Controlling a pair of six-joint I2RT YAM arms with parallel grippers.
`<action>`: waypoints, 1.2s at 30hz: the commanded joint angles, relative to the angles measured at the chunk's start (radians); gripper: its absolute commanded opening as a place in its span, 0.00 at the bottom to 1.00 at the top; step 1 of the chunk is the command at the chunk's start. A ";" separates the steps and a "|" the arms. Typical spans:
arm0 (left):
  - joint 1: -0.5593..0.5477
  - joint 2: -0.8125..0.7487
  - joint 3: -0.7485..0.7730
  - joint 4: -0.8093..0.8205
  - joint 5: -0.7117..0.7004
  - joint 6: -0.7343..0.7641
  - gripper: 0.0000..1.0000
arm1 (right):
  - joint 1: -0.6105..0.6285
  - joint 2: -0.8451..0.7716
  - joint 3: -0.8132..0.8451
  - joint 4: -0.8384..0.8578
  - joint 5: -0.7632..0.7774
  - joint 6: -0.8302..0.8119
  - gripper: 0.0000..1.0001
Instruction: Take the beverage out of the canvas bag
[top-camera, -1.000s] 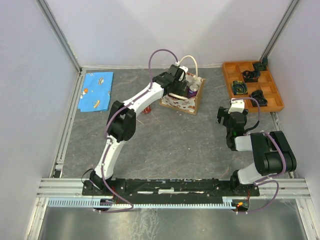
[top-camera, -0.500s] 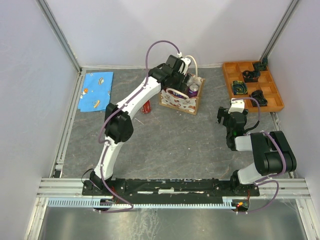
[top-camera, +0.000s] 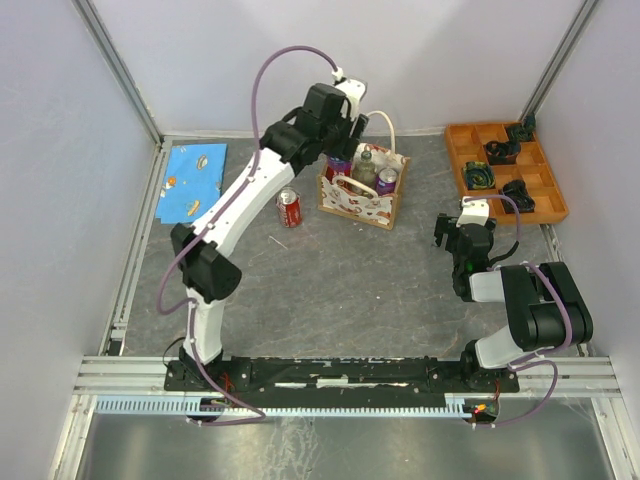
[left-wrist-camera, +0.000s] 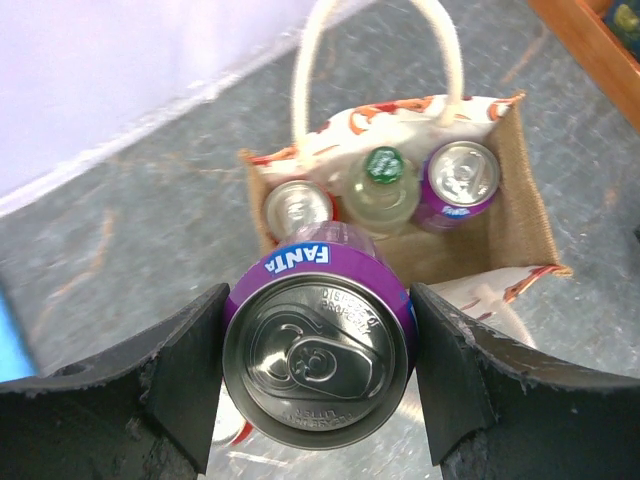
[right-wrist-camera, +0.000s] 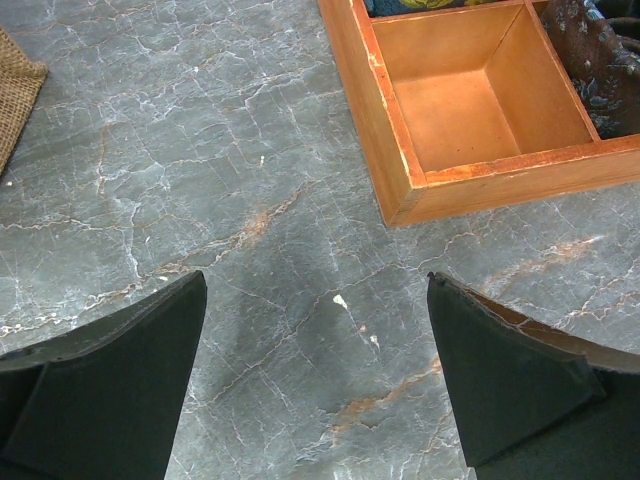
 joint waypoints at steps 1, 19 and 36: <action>0.004 -0.187 -0.049 0.129 -0.206 0.088 0.03 | 0.000 0.000 0.029 0.022 -0.006 -0.013 0.99; 0.282 -0.566 -0.795 0.390 -0.245 -0.108 0.03 | 0.001 0.000 0.029 0.022 -0.006 -0.013 0.99; 0.380 -0.530 -1.154 0.680 -0.119 -0.285 0.03 | 0.000 0.000 0.029 0.023 -0.006 -0.014 0.99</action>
